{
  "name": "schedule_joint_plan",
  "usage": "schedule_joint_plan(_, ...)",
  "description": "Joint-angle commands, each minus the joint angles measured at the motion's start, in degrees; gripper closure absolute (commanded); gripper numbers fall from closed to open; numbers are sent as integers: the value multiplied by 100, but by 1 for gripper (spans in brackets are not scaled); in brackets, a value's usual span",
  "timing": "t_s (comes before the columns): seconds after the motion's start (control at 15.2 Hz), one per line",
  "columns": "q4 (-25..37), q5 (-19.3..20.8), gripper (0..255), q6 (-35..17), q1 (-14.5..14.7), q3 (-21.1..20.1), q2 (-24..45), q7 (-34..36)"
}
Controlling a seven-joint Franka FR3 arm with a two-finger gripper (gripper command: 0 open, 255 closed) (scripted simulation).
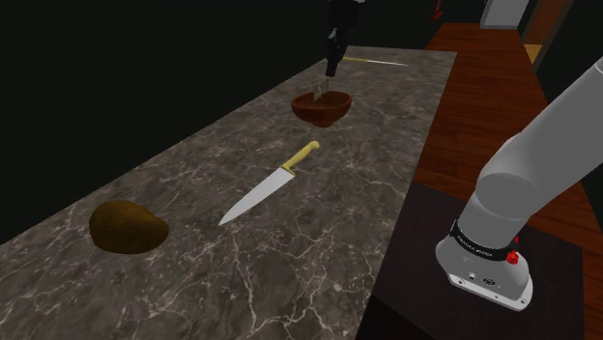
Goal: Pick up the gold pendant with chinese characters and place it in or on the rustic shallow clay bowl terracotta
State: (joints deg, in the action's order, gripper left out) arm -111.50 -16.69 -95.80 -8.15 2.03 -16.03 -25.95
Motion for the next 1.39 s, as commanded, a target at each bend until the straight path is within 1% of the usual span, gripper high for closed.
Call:
schedule_joint_plan(0.0,-43,-2,255,-49,1,-3,5,-11)
schedule_joint_plan(0.4,-41,-2,255,-48,1,-3,5,-11)
schedule_joint_plan(0.46,-41,-2,0,-48,1,-3,5,-11)
schedule_joint_plan(0.79,-41,-2,0,-48,1,-3,5,-11)
schedule_joint_plan(1.06,804,36,0,682,-58,129,144,11)
schedule_joint_plan(1.32,804,36,0,682,-57,130,144,11)
